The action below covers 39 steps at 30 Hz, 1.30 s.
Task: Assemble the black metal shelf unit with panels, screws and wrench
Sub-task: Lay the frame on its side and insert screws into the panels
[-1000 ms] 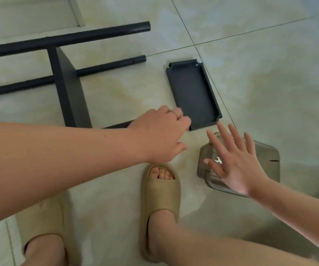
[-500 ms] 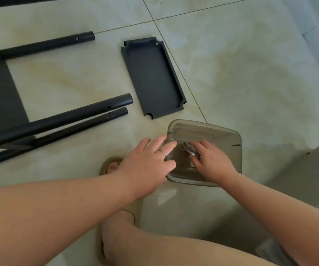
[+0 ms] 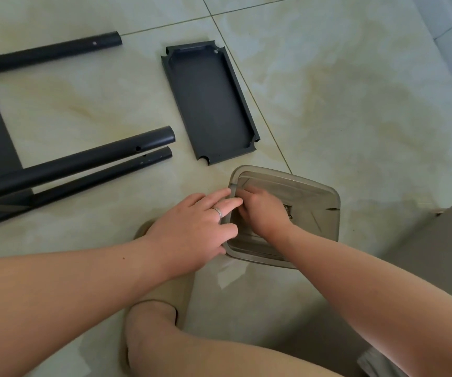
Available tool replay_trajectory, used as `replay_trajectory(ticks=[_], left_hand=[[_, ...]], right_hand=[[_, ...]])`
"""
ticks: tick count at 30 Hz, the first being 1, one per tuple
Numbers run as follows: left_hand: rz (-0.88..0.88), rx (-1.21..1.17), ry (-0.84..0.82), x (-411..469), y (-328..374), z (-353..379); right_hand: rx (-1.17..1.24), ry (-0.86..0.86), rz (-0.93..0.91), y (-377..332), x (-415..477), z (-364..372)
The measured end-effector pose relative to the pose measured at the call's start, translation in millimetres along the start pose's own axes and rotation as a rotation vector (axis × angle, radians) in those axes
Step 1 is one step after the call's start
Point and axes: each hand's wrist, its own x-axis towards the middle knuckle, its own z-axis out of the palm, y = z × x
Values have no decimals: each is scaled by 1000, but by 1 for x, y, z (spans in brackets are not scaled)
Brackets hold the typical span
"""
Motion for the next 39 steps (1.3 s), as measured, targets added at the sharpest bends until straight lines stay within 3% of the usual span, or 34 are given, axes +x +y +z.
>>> replay_trajectory(ticks=[10, 15, 17, 20, 23, 27, 32, 39], left_hand=[[-25, -28, -22, -1, 0, -3], [-23, -59, -46, -2, 5, -12], [-112, -174, -140, -6, 4, -21], [-453, -642, -45, -7, -1, -32], [-892, -1219, 52, 0, -13, -44], [-1101, -1677, 88, -8, -30, -76], [-1042, -1896, 27, -43, -52, -104], [-1086, -1687, -50, -107, -85, -127]], right_hand=[[-21, 16, -13, 1, 0, 8], [98, 70, 155, -5, -11, -9], [227, 129, 218, -9, -19, -22], [407, 225, 231, -20, -28, -47], [526, 308, 120, -47, -34, -70], [554, 441, -119, -94, -36, -92], [582, 437, -318, -147, -32, -102], [598, 415, -320, -203, -20, -111]])
